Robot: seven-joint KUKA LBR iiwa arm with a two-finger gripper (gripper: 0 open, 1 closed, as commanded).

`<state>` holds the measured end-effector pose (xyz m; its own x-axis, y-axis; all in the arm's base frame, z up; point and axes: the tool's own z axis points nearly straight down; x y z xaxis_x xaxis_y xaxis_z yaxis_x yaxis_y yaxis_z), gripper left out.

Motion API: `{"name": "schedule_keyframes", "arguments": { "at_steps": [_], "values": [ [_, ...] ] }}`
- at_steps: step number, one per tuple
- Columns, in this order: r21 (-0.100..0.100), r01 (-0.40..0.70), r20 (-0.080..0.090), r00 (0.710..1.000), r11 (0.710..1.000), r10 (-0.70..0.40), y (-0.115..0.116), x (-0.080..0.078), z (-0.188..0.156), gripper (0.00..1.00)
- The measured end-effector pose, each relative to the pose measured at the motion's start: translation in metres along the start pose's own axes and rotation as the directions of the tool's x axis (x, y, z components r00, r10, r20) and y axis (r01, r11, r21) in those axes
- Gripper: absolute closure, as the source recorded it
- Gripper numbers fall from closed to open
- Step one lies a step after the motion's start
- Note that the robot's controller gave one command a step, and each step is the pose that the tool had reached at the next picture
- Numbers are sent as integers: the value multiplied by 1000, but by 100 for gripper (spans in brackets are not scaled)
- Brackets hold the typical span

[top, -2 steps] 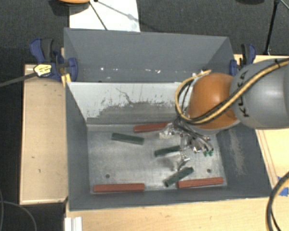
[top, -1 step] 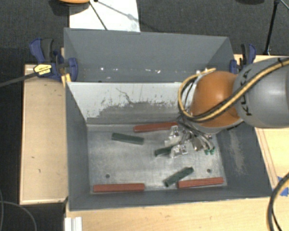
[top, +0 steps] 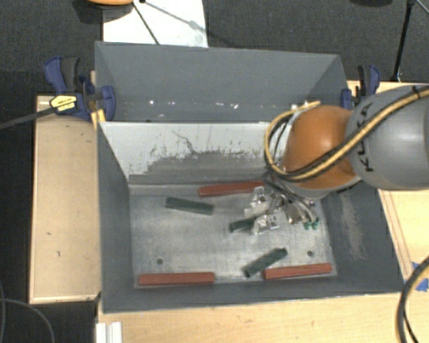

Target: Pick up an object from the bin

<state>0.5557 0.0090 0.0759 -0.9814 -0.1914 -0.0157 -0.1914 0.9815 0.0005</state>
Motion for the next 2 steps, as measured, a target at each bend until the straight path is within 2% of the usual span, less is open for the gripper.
{"name": "schedule_keyframes", "arguments": {
  "at_steps": [2],
  "values": [
    [0, -1, -9, 1000, 1000, 1, 0, 2, -4, 100]
  ]
}}
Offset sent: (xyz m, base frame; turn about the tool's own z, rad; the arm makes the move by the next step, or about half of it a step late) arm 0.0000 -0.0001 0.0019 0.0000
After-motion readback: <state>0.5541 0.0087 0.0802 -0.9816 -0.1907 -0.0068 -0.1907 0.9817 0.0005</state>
